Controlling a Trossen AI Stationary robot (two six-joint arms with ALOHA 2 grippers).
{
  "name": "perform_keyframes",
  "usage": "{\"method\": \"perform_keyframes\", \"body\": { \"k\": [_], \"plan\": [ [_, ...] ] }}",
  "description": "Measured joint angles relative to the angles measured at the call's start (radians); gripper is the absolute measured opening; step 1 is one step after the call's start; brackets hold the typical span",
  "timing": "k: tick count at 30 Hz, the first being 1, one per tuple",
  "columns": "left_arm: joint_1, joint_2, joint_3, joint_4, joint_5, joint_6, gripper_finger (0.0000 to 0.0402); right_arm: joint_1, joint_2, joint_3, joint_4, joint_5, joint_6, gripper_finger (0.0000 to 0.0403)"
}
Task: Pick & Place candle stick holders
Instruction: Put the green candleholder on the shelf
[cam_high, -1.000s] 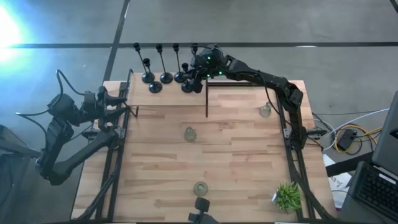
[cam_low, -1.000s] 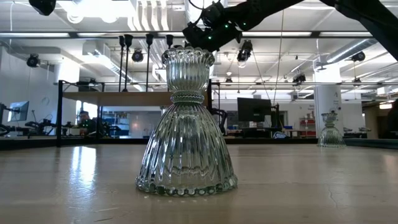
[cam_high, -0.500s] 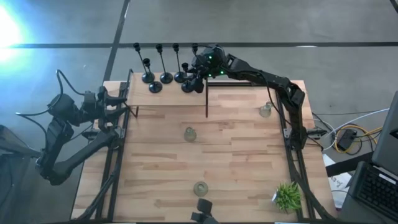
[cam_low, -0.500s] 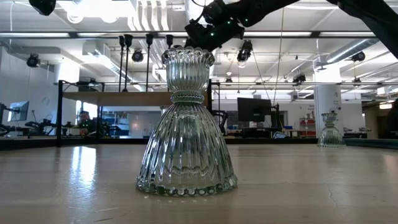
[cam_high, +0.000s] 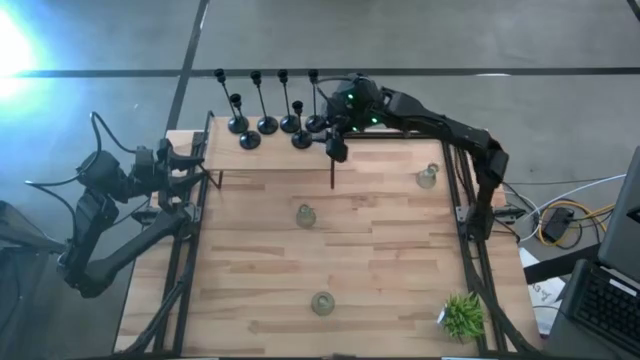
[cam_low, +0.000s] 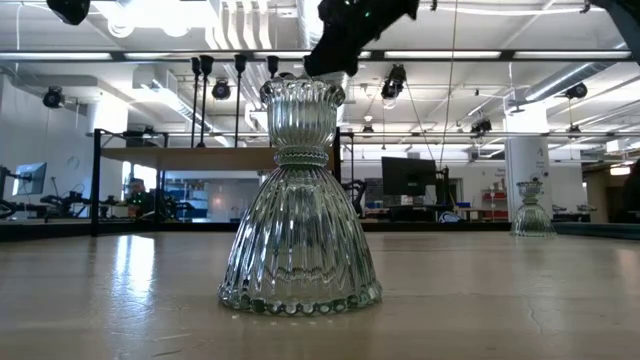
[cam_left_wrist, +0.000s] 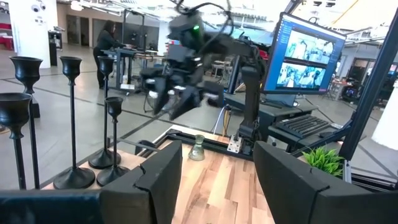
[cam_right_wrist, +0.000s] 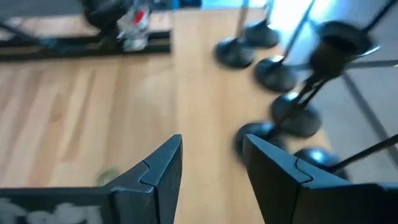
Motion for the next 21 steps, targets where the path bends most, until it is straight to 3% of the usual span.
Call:
{"method": "perform_keyframes", "body": {
  "k": [7, 12, 21],
  "plan": [
    [0.000, 0.000, 0.000, 0.000, 0.000, 0.014, 0.0204, 0.094, -0.109, -0.004, -0.292, 0.009, -0.006, 0.0146],
    [0.000, 0.000, 0.000, 0.000, -0.003, 0.014, 0.0204, 0.187, -0.200, -0.042, -0.480, 0.171, 0.097, 0.0131],
    [0.000, 0.000, 0.000, 0.000, -0.004, 0.015, 0.0204, 0.332, -0.501, -0.394, -0.550, 0.411, 0.439, 0.0108]
  ]
}}
